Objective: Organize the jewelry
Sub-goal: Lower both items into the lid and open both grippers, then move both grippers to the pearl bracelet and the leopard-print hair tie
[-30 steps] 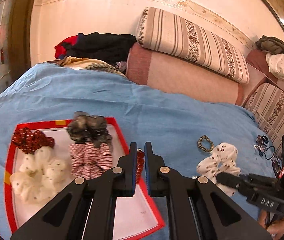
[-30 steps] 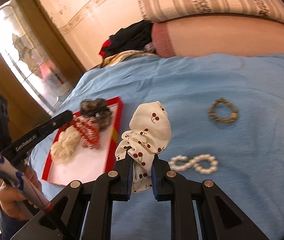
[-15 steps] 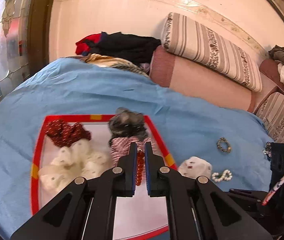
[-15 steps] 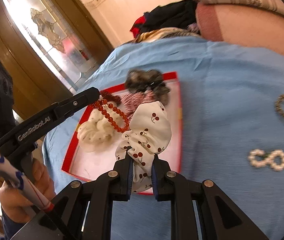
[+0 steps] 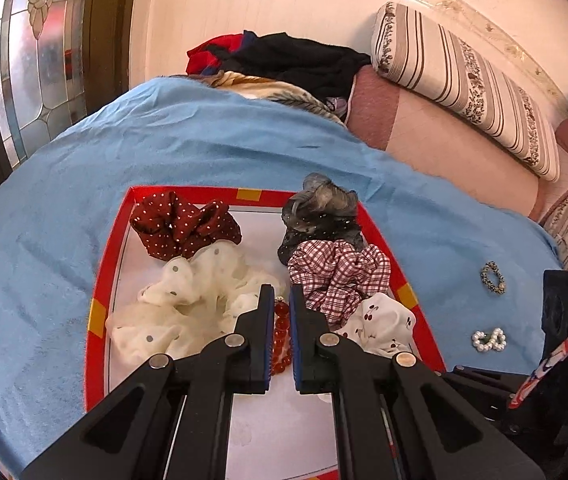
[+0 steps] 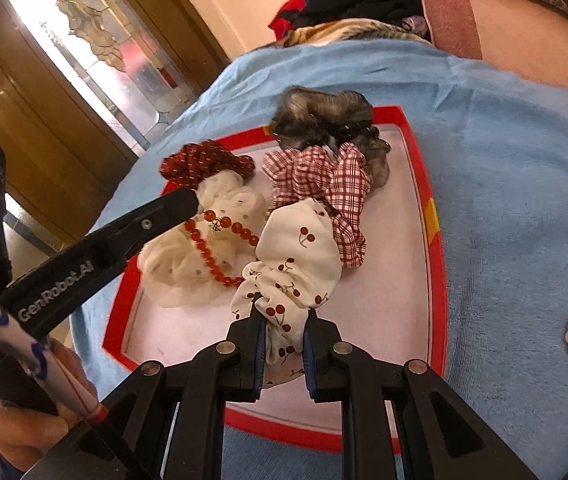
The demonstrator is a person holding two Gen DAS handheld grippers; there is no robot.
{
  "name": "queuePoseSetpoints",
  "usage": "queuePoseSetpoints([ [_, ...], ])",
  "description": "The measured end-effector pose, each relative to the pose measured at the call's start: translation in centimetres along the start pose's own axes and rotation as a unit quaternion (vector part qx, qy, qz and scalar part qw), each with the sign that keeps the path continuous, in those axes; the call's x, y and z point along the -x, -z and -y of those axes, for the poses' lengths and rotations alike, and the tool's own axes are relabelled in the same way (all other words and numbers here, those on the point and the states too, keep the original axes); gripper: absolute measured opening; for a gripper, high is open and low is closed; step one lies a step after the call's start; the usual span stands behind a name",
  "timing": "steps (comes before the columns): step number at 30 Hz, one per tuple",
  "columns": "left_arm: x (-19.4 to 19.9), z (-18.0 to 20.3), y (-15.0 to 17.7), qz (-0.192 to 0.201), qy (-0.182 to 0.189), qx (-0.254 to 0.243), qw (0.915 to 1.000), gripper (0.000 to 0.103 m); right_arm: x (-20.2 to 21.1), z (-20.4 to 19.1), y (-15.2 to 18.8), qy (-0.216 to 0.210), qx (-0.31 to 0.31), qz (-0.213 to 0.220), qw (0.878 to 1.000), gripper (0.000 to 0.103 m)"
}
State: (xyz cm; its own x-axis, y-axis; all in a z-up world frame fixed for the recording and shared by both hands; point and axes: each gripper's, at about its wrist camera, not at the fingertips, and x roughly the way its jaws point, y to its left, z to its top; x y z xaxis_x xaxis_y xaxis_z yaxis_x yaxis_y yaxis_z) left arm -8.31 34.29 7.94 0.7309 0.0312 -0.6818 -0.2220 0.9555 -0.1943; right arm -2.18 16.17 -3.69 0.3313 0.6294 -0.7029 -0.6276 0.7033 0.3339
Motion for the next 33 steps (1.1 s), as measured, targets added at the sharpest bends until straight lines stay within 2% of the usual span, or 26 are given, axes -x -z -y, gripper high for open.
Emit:
queuePoseSetpoints([
  [4, -0.8, 0.1, 0.0, -0.008, -0.009, 0.001, 0.9999, 0.007, -0.7, 0.8, -0.2, 0.005, -0.007, -0.008, 1.000, 0.017],
  [13, -1.9, 0.2, -0.1, -0.018, -0.022, 0.007, 0.9996, 0.007, -1.1, 1.2, -0.3, 0.006, -0.011, -0.018, 1.000, 0.030],
  [15, -1.9, 0.2, -0.2, -0.019, -0.021, 0.010, 0.9995, 0.007, -0.9, 1.0, -0.2, 0.007, -0.006, -0.017, 1.000, 0.045],
  [17, -1.9, 0.2, -0.3, -0.017, -0.022, 0.014, 0.9995, 0.007, -0.6, 0.9, -0.2, 0.011, -0.003, -0.015, 1.000, 0.054],
  [21, -1.4, 0.2, -0.6, -0.009, -0.017, 0.022, 0.9996, 0.007, 0.5, 1.1, -0.2, 0.008, -0.007, -0.012, 1.000, 0.054],
  [24, -0.8, 0.5, -0.8, -0.001, -0.010, 0.026, 0.9996, 0.008, 2.1, 1.3, 0.0, 0.003, -0.011, -0.004, 1.000, 0.054],
  [27, 0.5, 1.1, -0.8, 0.018, -0.010, 0.023, 0.9995, 0.014, 4.6, 1.2, 0.6, -0.003, -0.013, 0.008, 1.000, 0.054],
  [33, 4.2, 3.7, 0.4, 0.049, -0.006, 0.008, 0.9988, 0.015, 12.3, 4.0, 3.8, -0.009, -0.052, 0.051, 0.997, 0.054],
])
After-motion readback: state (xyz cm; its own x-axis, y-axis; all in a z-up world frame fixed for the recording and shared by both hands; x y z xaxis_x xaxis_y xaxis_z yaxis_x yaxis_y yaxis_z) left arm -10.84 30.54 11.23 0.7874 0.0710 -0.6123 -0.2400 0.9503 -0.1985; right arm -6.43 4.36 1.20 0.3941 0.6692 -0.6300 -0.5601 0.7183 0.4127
